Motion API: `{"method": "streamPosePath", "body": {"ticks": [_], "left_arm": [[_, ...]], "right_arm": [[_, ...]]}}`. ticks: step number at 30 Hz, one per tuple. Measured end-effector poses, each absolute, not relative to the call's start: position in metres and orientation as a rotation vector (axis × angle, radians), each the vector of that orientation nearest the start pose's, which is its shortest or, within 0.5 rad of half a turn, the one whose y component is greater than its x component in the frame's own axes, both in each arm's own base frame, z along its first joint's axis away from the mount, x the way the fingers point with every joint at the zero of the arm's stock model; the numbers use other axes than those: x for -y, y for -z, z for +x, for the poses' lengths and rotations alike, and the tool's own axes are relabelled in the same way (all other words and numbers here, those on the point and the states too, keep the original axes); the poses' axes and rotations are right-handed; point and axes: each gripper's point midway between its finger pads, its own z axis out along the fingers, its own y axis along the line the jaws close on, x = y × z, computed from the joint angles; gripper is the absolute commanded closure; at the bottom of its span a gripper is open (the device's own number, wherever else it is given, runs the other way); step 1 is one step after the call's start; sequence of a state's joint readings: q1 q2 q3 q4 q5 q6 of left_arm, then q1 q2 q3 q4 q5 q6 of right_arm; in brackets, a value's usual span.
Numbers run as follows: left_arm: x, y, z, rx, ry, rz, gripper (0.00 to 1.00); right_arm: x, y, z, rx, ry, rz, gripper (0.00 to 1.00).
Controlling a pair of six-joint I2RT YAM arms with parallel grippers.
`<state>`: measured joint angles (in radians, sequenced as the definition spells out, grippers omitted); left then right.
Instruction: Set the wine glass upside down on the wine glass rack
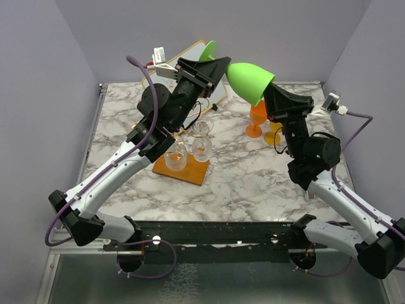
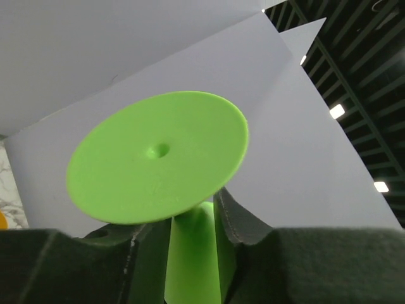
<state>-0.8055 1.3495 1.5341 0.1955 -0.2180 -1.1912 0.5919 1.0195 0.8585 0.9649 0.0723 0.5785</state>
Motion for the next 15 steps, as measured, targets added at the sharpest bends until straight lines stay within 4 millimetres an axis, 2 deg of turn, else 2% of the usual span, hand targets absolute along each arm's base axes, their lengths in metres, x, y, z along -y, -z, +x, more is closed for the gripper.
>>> {"method": "streamPosePath", "body": {"ticks": [2, 3, 4, 7, 11, 15], "left_arm": [[0.312, -0.555, 0.301, -1.272, 1.595, -0.472, 0.98], [0.311, -0.557, 0.300, -1.259, 1.604, -0.473, 1.00], [0.310, -0.561, 0.299, -1.242, 1.612, -0.470, 1.00], [0.309, -0.569, 0.296, -1.204, 1.615, -0.434, 1.00], [0.313, -0.575, 0.289, -1.161, 1.591, -0.321, 1.00], [0.313, -0.582, 0.283, -1.112, 1.537, -0.202, 1.00]], "right_arm": [[-0.194, -0.516, 0.267, -0.802, -1.087, 0.060, 0.99], [-0.193, -0.515, 0.266, -0.801, -1.087, 0.057, 0.99], [-0.193, -0.513, 0.266, -0.805, -1.088, 0.055, 0.97], [-0.193, -0.510, 0.263, -0.817, -1.086, 0.045, 0.83], [-0.188, -0.499, 0.254, -0.873, -1.070, 0.037, 0.58], [-0.174, -0.481, 0.239, -0.922, -1.036, 0.038, 0.36]]}}
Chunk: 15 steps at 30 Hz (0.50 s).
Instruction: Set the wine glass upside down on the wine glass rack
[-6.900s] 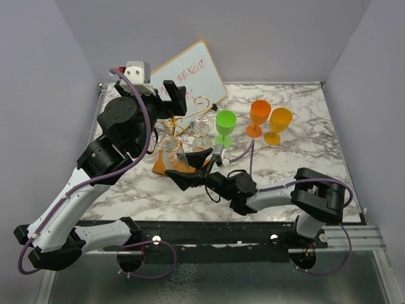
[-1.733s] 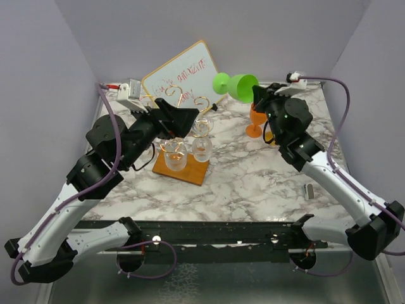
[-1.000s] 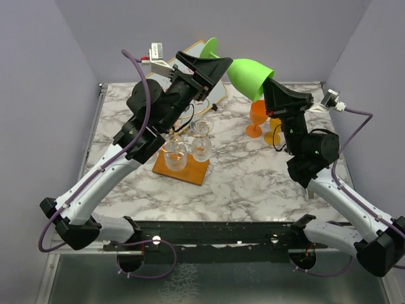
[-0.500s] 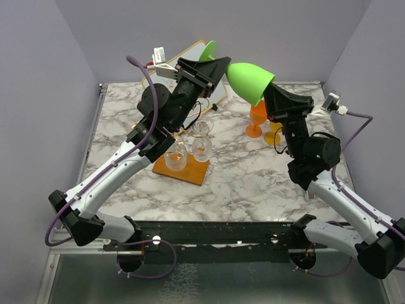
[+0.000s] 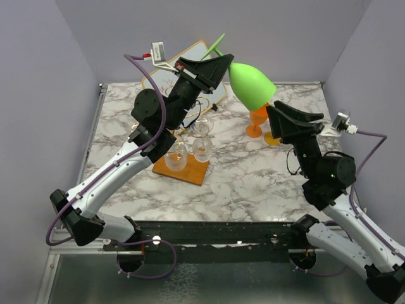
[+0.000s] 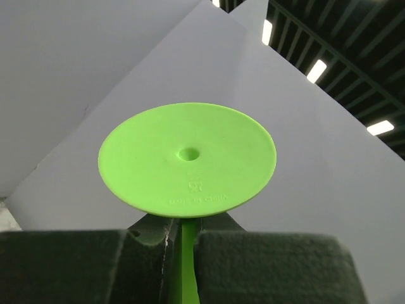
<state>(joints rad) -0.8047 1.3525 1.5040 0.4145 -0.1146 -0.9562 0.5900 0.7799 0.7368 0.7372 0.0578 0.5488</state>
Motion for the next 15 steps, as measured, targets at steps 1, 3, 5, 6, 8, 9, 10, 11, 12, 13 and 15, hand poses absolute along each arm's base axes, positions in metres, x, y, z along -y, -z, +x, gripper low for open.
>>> {"method": "streamPosePath", "body": {"ticks": [1, 3, 5, 6, 8, 9, 10, 11, 12, 13, 15], "left_arm": [[0.314, -0.585, 0.280, -1.099, 1.525, -0.170, 1.00], [0.315, -0.587, 0.276, -1.080, 1.501, -0.114, 1.00], [0.320, -0.587, 0.270, -1.069, 1.473, -0.026, 1.00], [0.322, -0.586, 0.268, -1.066, 1.463, 0.011, 1.00], [0.331, -0.583, 0.258, -1.048, 1.435, 0.143, 1.00], [0.333, -0.582, 0.256, -1.040, 1.418, 0.182, 1.00], [0.340, -0.577, 0.249, -1.036, 1.423, 0.258, 1.00], [0.346, -0.573, 0.244, -1.026, 1.408, 0.334, 1.00], [0.351, -0.568, 0.240, -1.020, 1.399, 0.393, 1.00], [0.355, -0.564, 0.237, -1.011, 1.384, 0.447, 1.00], [0.361, -0.554, 0.231, -0.994, 1.356, 0.542, 1.00]], "right_arm": [[-0.173, -0.472, 0.239, -0.951, -1.010, 0.028, 0.30], [-0.161, -0.468, 0.224, -0.940, -0.970, 0.006, 0.24], [-0.153, -0.452, 0.217, -0.959, -0.916, -0.013, 0.23], [-0.148, -0.446, 0.215, -0.972, -0.889, -0.018, 0.23], [-0.141, -0.436, 0.213, -1.006, -0.840, -0.021, 0.22], [-0.139, -0.433, 0.213, -1.024, -0.821, -0.021, 0.22], [-0.137, -0.431, 0.213, -1.043, -0.805, -0.021, 0.22], [-0.135, -0.432, 0.214, -1.064, -0.789, -0.020, 0.21], [-0.134, -0.434, 0.215, -1.087, -0.775, -0.017, 0.21], [-0.133, -0.440, 0.216, -1.104, -0.766, -0.014, 0.20], [-0.130, -0.457, 0.216, -1.124, -0.758, -0.003, 0.18]]}}
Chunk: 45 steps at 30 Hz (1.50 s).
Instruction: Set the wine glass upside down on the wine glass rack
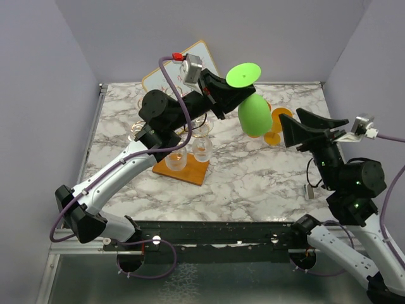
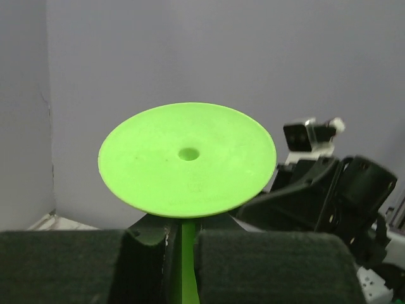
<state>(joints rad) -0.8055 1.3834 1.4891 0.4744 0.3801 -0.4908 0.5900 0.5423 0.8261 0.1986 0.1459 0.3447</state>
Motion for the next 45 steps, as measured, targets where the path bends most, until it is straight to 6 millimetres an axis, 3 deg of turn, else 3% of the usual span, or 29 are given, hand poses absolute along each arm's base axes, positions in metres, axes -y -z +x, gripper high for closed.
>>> {"method": "streamPosePath", "body": {"ticks": [6, 11, 18, 23, 36, 42, 45], "left_arm": [[0.371, -0.522, 0.220, -0.941, 1.265, 0.762, 1.00], [0.374, -0.510, 0.211, -0.882, 1.212, 0.876, 1.00], [0.371, -0.510, 0.200, -0.795, 1.158, 0.967, 1.00], [0.371, -0.500, 0.203, -0.788, 1.113, 0.987, 1.00], [0.366, -0.497, 0.226, -0.831, 0.999, 0.914, 1.00], [0.366, -0.491, 0.230, -0.857, 0.985, 0.911, 1.00], [0.367, -0.490, 0.230, -0.862, 0.983, 0.915, 1.00]], "right_arm": [[-0.126, -0.513, 0.204, -1.135, -0.830, 0.043, 0.17], [-0.139, -0.531, 0.204, -1.197, -0.935, 0.069, 0.18], [-0.179, -0.521, 0.219, -1.360, -1.079, 0.053, 0.30], [-0.198, -0.507, 0.223, -1.443, -1.160, 0.046, 0.32], [-0.197, -0.499, 0.212, -1.412, -1.274, 0.110, 0.22], [-0.205, -0.516, 0.208, -1.344, -1.351, 0.076, 0.26], [-0.209, -0.518, 0.208, -1.335, -1.380, 0.065, 0.39]]}}
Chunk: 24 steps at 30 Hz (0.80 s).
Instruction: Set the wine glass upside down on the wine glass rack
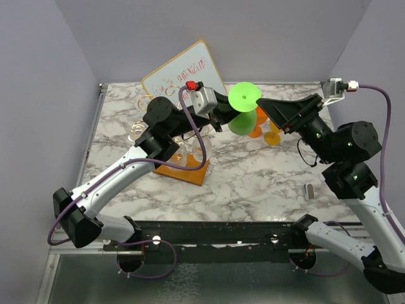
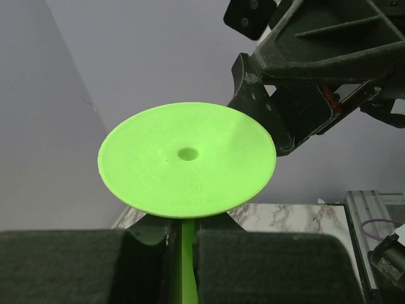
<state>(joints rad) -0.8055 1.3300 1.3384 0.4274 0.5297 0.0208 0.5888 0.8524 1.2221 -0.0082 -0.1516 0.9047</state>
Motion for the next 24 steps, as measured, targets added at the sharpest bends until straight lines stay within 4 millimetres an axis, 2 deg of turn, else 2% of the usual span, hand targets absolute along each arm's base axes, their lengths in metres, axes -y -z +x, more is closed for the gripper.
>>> {"method": "streamPosePath", "body": {"ticks": [3, 6, 7, 9, 12, 14, 17, 19, 24], "left_arm": [[0.367, -0.488, 0.230, -0.863, 0.982, 0.920, 1.00], [0.367, -0.488, 0.230, -0.859, 0.978, 0.924, 1.00], [0.367, -0.487, 0.231, -0.861, 0.975, 0.927, 0.96], [0.367, -0.480, 0.234, -0.878, 0.965, 0.931, 0.82], [0.364, -0.478, 0.241, -0.877, 0.927, 0.923, 0.64], [0.362, -0.477, 0.244, -0.885, 0.916, 0.908, 0.43], [0.359, -0.470, 0.243, -0.914, 0.913, 0.889, 0.18], [0.356, -0.467, 0.242, -0.936, 0.914, 0.869, 0.10], [0.337, -0.471, 0.241, -0.978, 0.888, 0.787, 0.02]], "right_arm": [[-0.215, -0.515, 0.214, -1.359, -1.392, 0.072, 0.54], [-0.221, -0.517, 0.220, -1.382, -1.401, 0.080, 0.77], [-0.224, -0.515, 0.223, -1.395, -1.406, 0.087, 0.83], [-0.227, -0.514, 0.227, -1.414, -1.410, 0.095, 0.97], [-0.230, -0.507, 0.230, -1.461, -1.418, 0.125, 0.99], [-0.230, -0.504, 0.232, -1.474, -1.414, 0.136, 0.99], [-0.231, -0.501, 0.240, -1.483, -1.395, 0.154, 0.99], [-0.233, -0.496, 0.248, -1.495, -1.375, 0.170, 0.99], [-0.236, -0.487, 0.270, -1.515, -1.318, 0.216, 0.99]]}}
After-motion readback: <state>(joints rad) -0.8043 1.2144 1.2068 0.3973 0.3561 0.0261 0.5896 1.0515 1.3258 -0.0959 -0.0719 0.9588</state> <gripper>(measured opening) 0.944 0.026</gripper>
